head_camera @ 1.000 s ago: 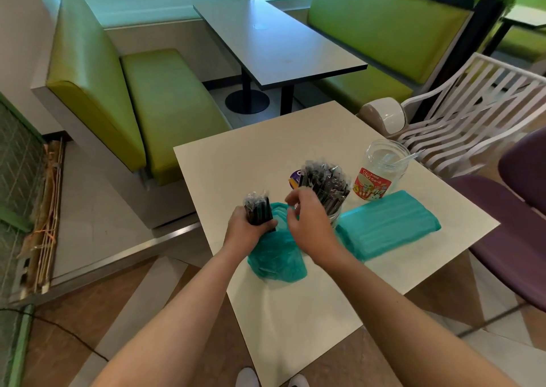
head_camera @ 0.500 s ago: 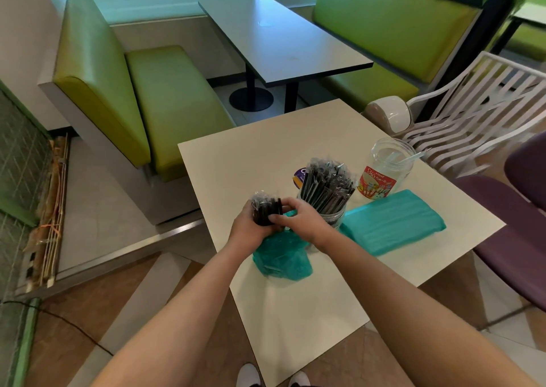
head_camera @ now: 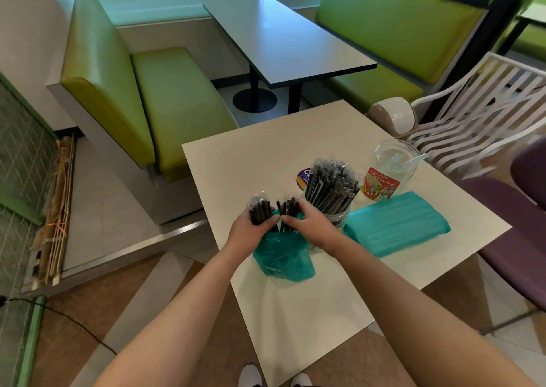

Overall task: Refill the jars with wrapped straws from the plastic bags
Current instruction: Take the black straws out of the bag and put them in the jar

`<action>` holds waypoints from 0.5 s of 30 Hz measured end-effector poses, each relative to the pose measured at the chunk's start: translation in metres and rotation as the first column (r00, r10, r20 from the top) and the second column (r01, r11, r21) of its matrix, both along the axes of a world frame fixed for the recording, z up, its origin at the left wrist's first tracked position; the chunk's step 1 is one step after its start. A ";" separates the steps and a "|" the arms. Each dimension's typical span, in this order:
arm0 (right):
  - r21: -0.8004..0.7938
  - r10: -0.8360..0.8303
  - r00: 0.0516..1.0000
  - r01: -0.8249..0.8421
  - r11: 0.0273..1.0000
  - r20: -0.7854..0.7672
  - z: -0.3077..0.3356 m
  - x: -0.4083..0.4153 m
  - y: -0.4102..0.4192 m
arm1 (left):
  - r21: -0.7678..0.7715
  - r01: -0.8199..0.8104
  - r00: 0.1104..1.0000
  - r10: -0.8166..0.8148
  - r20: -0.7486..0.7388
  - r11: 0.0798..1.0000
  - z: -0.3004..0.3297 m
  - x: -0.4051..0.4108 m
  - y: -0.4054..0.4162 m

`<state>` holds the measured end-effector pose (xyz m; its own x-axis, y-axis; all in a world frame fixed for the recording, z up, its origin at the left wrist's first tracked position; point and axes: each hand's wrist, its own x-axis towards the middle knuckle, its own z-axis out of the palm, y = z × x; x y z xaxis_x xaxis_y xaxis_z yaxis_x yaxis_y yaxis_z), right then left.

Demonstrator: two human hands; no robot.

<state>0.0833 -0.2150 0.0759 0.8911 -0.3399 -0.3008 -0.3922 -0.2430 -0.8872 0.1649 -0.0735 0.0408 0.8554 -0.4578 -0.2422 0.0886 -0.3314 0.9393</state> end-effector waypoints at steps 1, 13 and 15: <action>-0.007 0.018 1.000 -0.018 1.000 0.003 0.001 -0.002 0.000 | 0.000 0.002 1.000 -0.002 -0.002 1.000 0.000 0.000 -0.001; -0.152 -0.099 0.983 0.123 0.981 0.152 0.034 -0.005 -0.002 | 0.033 -0.001 0.999 0.000 0.040 0.999 0.004 -0.002 -0.014; -0.170 -0.126 0.972 0.161 0.972 0.200 0.053 -0.001 -0.011 | 0.042 0.004 0.999 -0.005 0.041 0.999 0.007 -0.003 -0.016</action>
